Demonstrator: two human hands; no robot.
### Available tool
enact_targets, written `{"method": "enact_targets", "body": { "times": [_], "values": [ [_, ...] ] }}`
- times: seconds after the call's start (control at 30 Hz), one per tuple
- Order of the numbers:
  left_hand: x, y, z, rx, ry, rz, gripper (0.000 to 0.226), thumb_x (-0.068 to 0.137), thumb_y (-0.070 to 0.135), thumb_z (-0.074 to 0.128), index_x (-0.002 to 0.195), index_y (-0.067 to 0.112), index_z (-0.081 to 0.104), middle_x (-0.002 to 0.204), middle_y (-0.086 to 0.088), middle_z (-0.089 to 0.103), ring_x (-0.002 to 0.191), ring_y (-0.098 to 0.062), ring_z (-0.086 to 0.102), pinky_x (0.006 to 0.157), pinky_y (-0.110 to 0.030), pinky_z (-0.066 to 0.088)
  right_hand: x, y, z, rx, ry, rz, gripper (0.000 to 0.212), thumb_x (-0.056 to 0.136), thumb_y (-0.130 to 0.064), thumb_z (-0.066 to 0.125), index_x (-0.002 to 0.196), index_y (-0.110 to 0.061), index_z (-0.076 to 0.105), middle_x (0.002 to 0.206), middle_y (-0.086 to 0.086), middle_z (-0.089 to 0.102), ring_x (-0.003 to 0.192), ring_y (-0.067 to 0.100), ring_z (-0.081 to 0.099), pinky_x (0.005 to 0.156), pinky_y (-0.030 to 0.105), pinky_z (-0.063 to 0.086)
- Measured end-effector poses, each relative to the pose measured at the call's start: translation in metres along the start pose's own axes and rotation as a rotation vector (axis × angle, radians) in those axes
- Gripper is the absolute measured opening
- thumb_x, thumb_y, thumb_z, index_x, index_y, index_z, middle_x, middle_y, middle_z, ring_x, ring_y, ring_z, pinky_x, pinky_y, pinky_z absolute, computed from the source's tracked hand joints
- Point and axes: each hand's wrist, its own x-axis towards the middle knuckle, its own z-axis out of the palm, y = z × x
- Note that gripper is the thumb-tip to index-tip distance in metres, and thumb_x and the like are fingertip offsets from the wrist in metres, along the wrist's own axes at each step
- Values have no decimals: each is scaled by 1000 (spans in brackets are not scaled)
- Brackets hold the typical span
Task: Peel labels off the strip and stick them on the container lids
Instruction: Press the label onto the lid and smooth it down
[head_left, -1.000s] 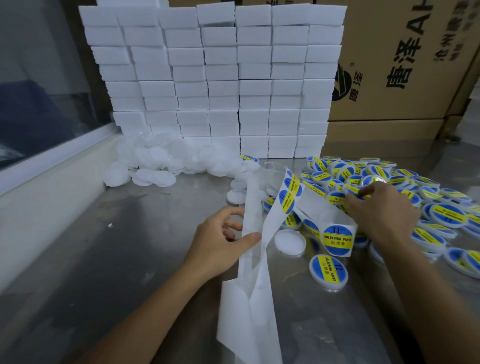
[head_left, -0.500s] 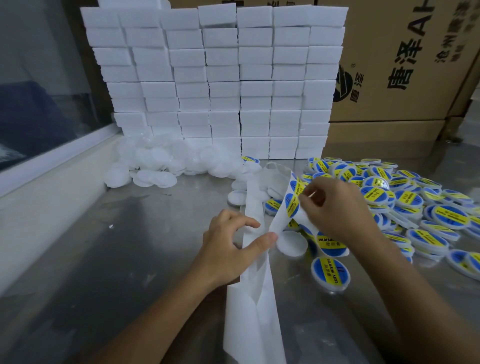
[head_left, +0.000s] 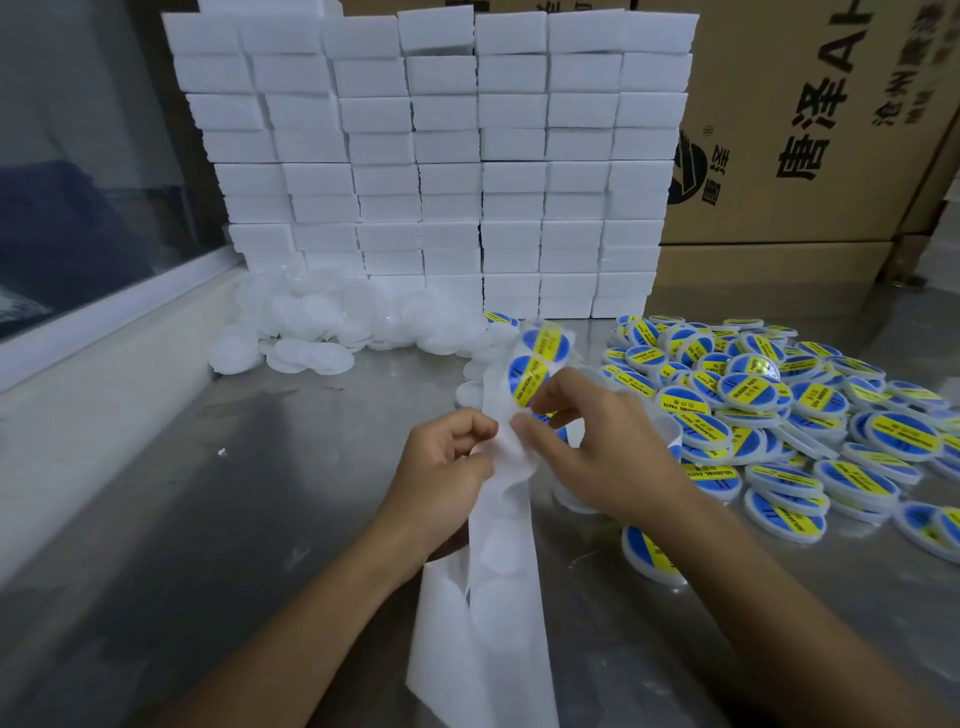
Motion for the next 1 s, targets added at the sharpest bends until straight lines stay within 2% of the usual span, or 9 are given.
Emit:
{"method": "enact_targets", "body": {
  "times": [0.13,0.23,0.37,0.47,0.53,0.63,0.8,0.87,1.0],
  "values": [
    [-3,0,-1,-96,-83,-42,39,75,-9,52,107,6,66,97,-10,75,87,-25,70,78,-36,55,0,-2,5,170,61,1,15,82,-23,76,95,-18,69,96,-10,68,81,4,67,78,25,53],
    [0,-3,-2,-226,-108,-66,30,70,16,58,96,13,72,98,-17,72,92,-35,67,83,-46,51,1,-5,6,369,92,109,15,81,-9,76,91,-20,72,89,-10,69,74,5,67,77,24,55],
    [5,1,-2,-289,-10,-104,33,72,44,68,88,17,72,88,-11,70,84,-27,61,75,-43,41,2,-8,4,521,77,142,21,85,-4,70,98,-20,74,71,-6,68,63,3,60,66,17,49],
    [5,1,-3,-237,22,-56,10,88,24,68,89,18,75,91,-11,75,83,-24,66,76,-41,47,2,-11,3,573,40,105,29,87,-1,67,98,-28,72,66,-15,66,61,-1,60,61,12,47],
    [4,1,-4,-245,45,-40,16,91,10,63,84,18,76,89,-10,76,79,-21,70,74,-33,55,1,-12,5,548,42,77,29,86,-2,69,99,-28,72,76,-18,69,65,1,61,64,14,49],
    [3,2,-4,-225,77,4,17,91,4,63,87,16,74,89,-6,77,79,-17,71,75,-27,58,1,-9,11,374,132,15,17,84,-12,74,96,-24,74,99,-7,65,67,5,63,65,13,48],
    [2,2,-3,-84,99,80,27,87,-3,63,85,22,72,77,5,74,70,-7,66,67,-19,53,-1,-4,16,98,226,-184,8,83,-16,76,91,-18,78,85,-3,60,57,4,51,60,13,40],
    [1,2,-2,-17,82,122,26,86,-3,63,86,21,73,80,-4,74,72,-11,64,69,-26,52,-2,-5,16,33,225,-272,7,84,-13,74,90,-14,78,80,0,63,58,2,49,59,20,44],
    [-1,1,-1,36,47,194,6,84,15,68,89,14,72,87,-20,69,77,-35,62,75,-46,53,-2,-5,15,8,198,-348,8,85,-10,72,91,-9,77,81,3,66,64,11,59,59,32,51]
  ]
}}
